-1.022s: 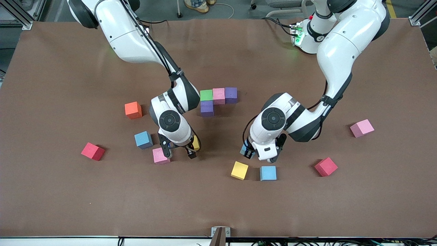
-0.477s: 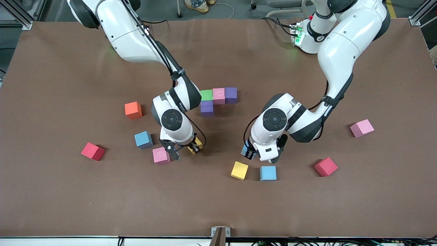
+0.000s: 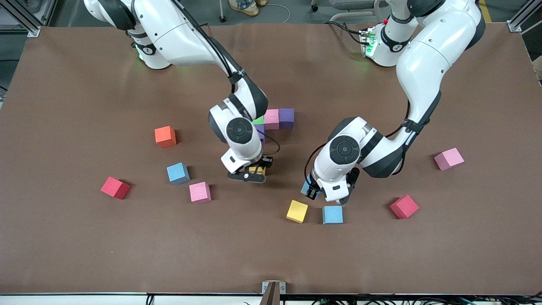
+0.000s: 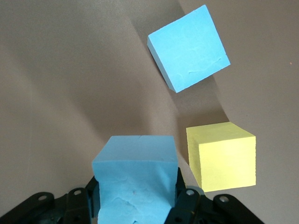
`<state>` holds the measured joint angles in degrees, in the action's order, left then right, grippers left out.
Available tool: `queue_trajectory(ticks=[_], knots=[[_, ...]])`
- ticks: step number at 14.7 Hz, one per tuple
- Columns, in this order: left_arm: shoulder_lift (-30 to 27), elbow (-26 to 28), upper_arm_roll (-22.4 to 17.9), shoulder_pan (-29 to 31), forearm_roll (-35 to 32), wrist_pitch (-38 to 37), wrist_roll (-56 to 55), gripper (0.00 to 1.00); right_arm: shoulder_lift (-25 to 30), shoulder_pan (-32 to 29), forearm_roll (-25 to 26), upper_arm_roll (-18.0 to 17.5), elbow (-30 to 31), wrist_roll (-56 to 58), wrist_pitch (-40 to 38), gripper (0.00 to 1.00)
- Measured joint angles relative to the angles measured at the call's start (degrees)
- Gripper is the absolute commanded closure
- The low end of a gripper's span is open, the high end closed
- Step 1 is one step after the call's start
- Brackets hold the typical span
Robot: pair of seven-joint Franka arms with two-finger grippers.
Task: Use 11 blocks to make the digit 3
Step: 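Carry the yellow cube to the column below purple with the right gripper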
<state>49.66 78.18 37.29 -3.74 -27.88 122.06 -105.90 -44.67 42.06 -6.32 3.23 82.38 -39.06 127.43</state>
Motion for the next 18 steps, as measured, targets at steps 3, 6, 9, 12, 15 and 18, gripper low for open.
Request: queue_trajectory(ticks=[3,6,9,12,15,18], knots=[[0.0,0.0,0.0,0.0,0.2,0.0,0.0,0.85,1.1,0.4,0.3,0.1,0.5,3.7,-0.7,0.99],[0.0,0.0,0.0,0.0,0.2,0.0,0.0,0.85,3.0,0.4,0.5,0.3,3.4,4.8,-0.9,0.98],[0.0,0.0,0.0,0.0,0.2,0.0,0.0,0.85,4.1,0.4,0.6,0.2,6.3,5.0,-0.9,0.98],[0.0,0.0,0.0,0.0,0.2,0.0,0.0,0.85,4.1,0.5,0.6,0.1,7.1,5.0,-0.8,0.98],[0.0,0.0,0.0,0.0,0.2,0.0,0.0,0.85,4.1,1.2,0.6,-0.1,7.5,4.5,-0.7,0.98],[0.0,0.0,0.0,0.0,0.2,0.0,0.0,0.85,4.7,1.6,0.5,-0.1,9.3,3.4,1.8,0.98]])
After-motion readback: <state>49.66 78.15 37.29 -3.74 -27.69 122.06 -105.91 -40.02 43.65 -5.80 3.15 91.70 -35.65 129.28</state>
